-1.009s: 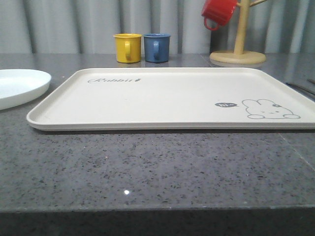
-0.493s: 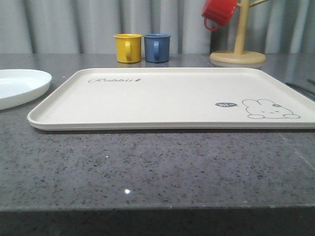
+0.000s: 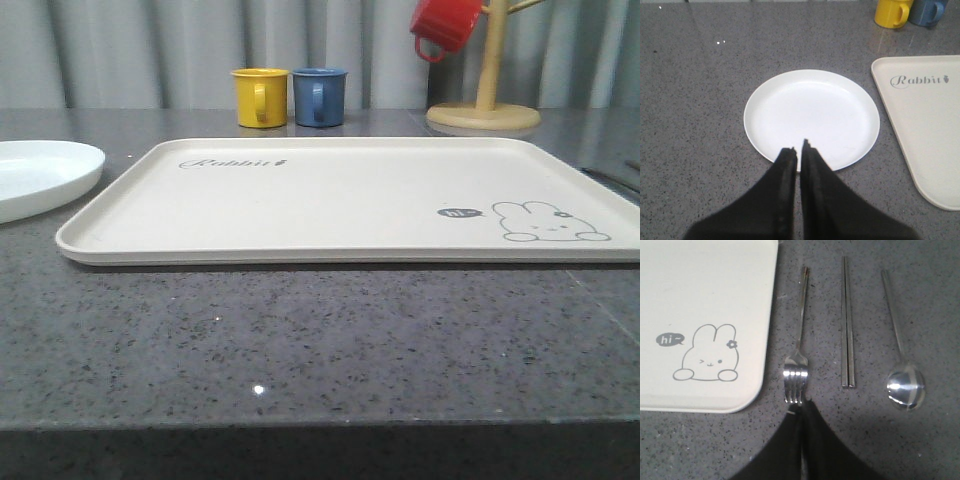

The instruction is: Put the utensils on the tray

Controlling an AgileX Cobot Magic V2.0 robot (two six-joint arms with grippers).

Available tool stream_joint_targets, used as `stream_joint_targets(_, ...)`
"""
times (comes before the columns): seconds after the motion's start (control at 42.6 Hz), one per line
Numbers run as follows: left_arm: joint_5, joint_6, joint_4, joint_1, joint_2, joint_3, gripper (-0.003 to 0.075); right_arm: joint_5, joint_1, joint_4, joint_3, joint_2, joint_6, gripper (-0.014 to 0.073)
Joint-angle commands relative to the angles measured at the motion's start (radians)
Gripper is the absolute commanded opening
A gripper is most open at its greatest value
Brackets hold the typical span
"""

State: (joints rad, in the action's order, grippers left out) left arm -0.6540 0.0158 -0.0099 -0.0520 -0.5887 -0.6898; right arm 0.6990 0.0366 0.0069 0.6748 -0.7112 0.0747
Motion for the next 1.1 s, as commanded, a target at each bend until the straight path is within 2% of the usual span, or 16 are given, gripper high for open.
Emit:
stream_joint_targets(0.0,0.048,0.007,-0.002,0.002,-0.033,-0.032,0.0206,-0.044,-0.003,-0.016,0.034,-0.020,-0.020,0.0192)
stream_joint_targets(0.094,0.043,0.007,-0.002,0.002,-0.059,-0.032,0.0405,-0.046,-0.003,-0.016,0.034,-0.029,-0.022,0.0397)
stream_joint_targets(0.141,0.038,0.007,-0.002,0.002,-0.071,-0.032,0.0472,-0.049,-0.003,-0.016,0.034,-0.029,-0.022,0.0463)
stream_joint_targets(0.188,0.027,0.007,-0.002,0.002,-0.086,-0.032,0.0498,-0.049,-0.003,-0.017,0.034,-0.029,-0.022,0.0494)
stream_joint_targets(0.422,-0.096,0.007,0.010,0.002,-0.215,-0.075,0.0501,-0.048,-0.003,-0.017,0.034,-0.029,-0.022,0.0499)
stream_joint_targets(0.61,-0.113,0.007,0.029,0.006,-0.389,-0.134,0.0501,-0.048,-0.003,-0.017,0.034,-0.029,-0.022,0.0499)
stream_joint_targets(0.798,-0.125,-0.029,0.003,0.108,-0.564,-0.215,0.0501,-0.048,-0.003,-0.017,0.034,-0.029,-0.022,0.0499)
stream_joint_targets(0.915,-0.103,-0.184,-0.158,0.214,-0.651,-0.261,0.0501,-0.048,-0.003,-0.017,0.034,-0.029,-0.022,0.0499)
stream_joint_targets(1.079,-0.101,-0.432,-0.493,0.346,-0.760,-0.313,0.0501,-0.048,-0.003,-0.017,0.034,-0.029,-0.022,0.0499)
